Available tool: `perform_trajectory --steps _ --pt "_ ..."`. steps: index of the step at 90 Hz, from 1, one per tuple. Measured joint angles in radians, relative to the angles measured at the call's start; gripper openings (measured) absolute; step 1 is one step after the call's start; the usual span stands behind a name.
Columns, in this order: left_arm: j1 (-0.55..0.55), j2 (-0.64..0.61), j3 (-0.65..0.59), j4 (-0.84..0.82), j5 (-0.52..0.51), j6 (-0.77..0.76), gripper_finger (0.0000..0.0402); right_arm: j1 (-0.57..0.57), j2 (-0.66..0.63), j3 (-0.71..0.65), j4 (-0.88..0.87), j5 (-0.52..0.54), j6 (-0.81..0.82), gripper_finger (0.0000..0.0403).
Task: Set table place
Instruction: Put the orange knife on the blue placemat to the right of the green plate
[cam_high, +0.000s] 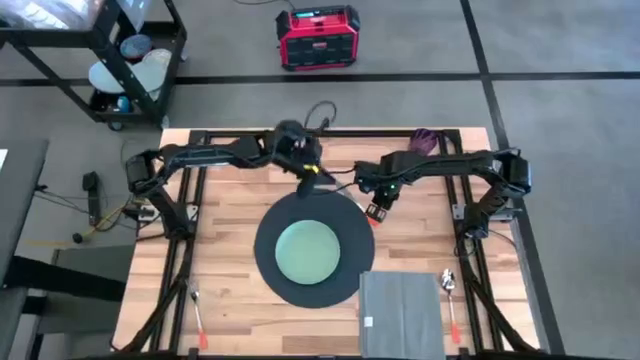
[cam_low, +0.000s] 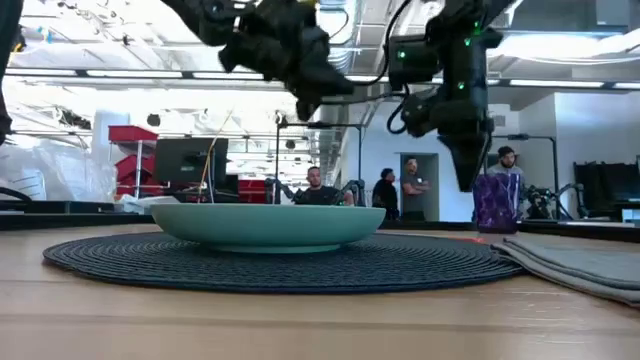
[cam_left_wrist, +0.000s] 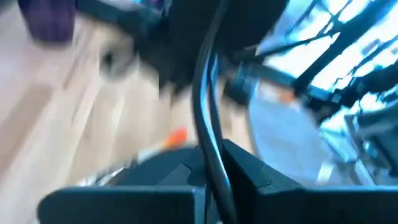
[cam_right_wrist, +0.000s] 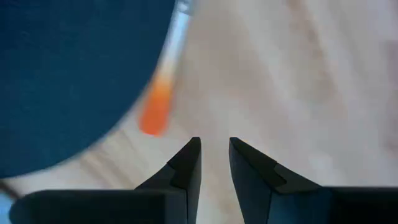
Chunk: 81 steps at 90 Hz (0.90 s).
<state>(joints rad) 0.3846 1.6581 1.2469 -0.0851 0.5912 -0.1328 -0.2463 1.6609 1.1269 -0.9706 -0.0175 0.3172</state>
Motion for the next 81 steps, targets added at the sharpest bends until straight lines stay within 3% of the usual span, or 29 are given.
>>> perform_trajectory --steps 12,23,49,59,66,81 --pt "-0.004 0.002 0.062 -0.043 0.070 0.026 0.0019 -0.017 0.027 -0.028 0.008 -0.006 0.032 0.0071" --pt "0.013 -0.014 0.100 -0.187 0.161 0.081 0.0032 -0.043 0.026 -0.067 0.029 -0.002 0.019 0.0071" --pt "0.032 -0.092 0.172 -0.191 0.231 0.043 0.0078 -0.118 0.030 -0.162 0.028 -0.010 0.015 0.0071" --pt "0.037 -0.125 0.175 -0.303 0.228 0.084 0.0087 -0.139 0.028 -0.167 0.034 -0.008 0.017 0.0071" --pt "0.042 -0.139 0.174 -0.468 0.161 0.174 0.0089 -0.144 0.028 -0.170 0.022 -0.010 0.017 0.0071" --pt "0.039 -0.096 0.150 -0.804 -0.266 0.363 0.0085 -0.144 0.020 -0.168 0.025 -0.010 0.016 0.0071"
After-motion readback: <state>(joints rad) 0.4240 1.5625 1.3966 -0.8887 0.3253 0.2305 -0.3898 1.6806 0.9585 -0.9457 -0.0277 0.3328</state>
